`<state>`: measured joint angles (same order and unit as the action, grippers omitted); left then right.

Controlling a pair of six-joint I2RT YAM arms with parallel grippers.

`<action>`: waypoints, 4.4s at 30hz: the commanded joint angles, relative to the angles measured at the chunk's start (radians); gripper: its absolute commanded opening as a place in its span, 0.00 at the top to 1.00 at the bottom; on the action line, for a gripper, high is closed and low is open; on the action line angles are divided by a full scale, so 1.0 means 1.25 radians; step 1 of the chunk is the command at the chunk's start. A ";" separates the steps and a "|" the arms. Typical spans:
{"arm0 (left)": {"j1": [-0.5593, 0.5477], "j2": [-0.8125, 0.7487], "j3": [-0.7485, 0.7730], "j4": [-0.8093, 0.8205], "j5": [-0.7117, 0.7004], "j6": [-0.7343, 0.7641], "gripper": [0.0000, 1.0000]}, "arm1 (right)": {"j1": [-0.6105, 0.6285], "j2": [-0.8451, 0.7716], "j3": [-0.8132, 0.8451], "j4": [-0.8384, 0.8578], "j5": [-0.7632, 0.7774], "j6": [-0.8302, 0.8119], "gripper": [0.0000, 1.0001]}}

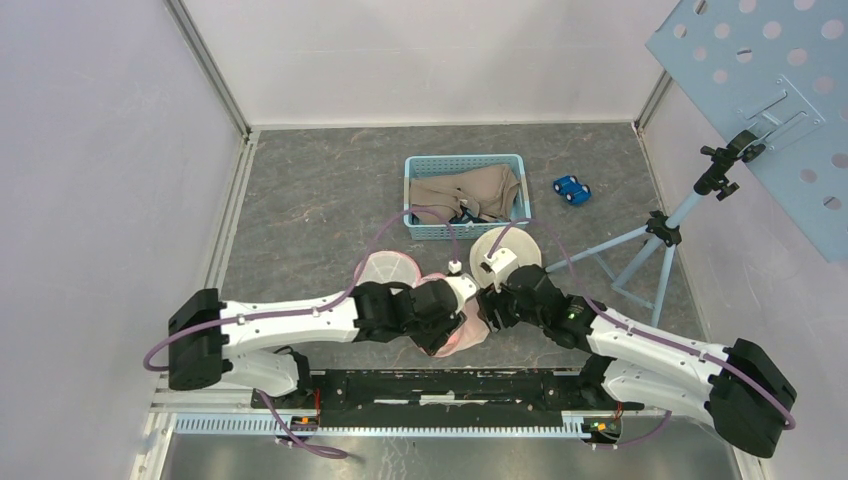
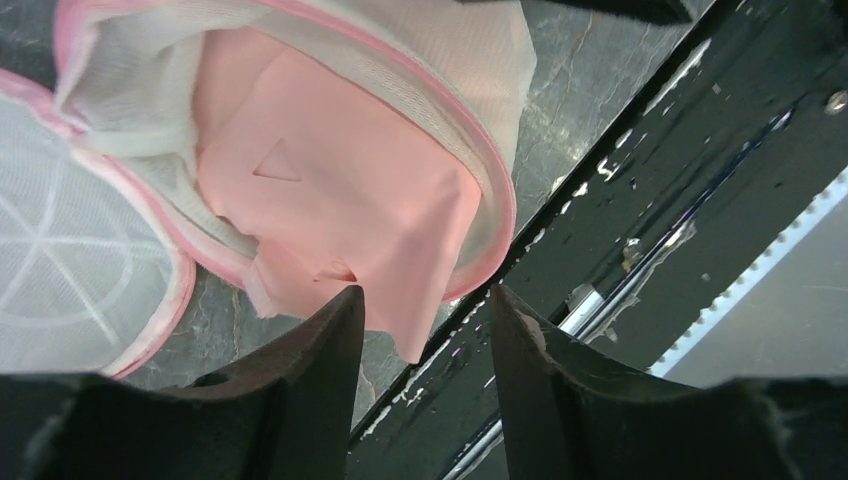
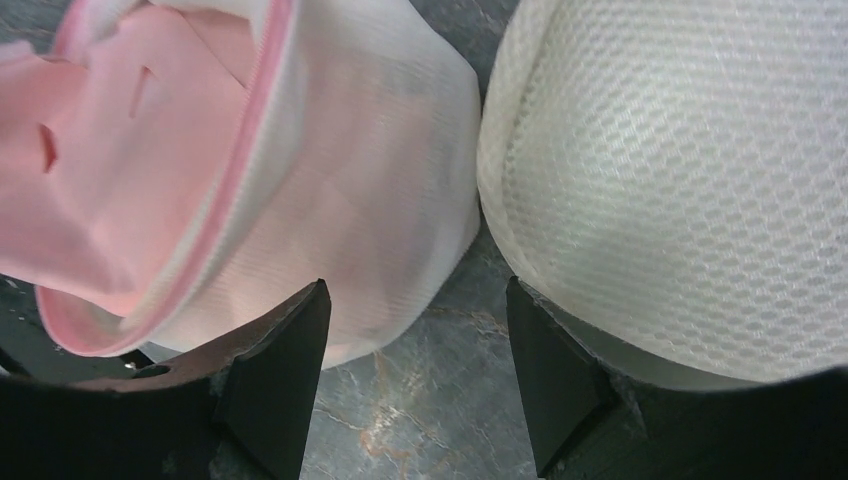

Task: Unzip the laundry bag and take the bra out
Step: Pick up the bra from the laundry bag.

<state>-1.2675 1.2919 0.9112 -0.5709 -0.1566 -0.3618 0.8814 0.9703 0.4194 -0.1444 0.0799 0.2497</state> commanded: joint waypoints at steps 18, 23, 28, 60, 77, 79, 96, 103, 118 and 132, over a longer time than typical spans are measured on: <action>-0.024 0.128 0.003 0.047 -0.077 0.066 0.50 | -0.010 0.132 -0.027 0.043 0.115 -0.021 0.36; -0.024 0.101 0.016 0.035 -0.079 0.063 0.81 | -0.011 0.137 -0.027 0.043 0.114 -0.028 0.37; -0.024 0.011 0.061 -0.015 -0.094 0.058 0.98 | -0.011 0.143 -0.025 0.044 0.112 -0.037 0.37; -0.016 -0.246 0.273 -0.035 -0.364 0.037 0.98 | -0.010 0.138 0.000 0.041 0.067 -0.063 0.37; 0.025 -0.214 0.360 -0.130 -0.182 0.071 0.98 | -0.011 -0.040 0.209 -0.094 -0.114 -0.193 0.26; 0.026 -0.212 0.363 -0.144 -0.162 0.071 0.98 | -0.009 -0.055 0.233 -0.105 -0.146 -0.228 0.25; 0.043 -0.233 0.351 -0.176 0.002 0.068 0.98 | 0.020 -0.127 0.301 -0.122 -0.254 -0.399 0.23; 0.044 -0.213 0.365 -0.183 0.040 0.078 0.98 | 0.048 -0.085 0.404 -0.165 -0.279 -0.450 0.23; 0.044 -0.196 0.364 -0.173 0.122 0.093 0.98 | 0.121 -0.061 0.464 -0.220 -0.306 -0.565 0.26; 0.100 -0.213 0.367 -0.136 0.139 0.067 0.98 | 0.165 -0.034 0.464 -0.197 -0.306 -0.540 0.83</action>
<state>-1.1866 1.0542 1.3323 -0.8093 0.0303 -0.2878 1.0714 0.9417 0.9707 -0.4305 -0.2970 -0.4568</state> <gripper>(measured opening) 0.033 0.301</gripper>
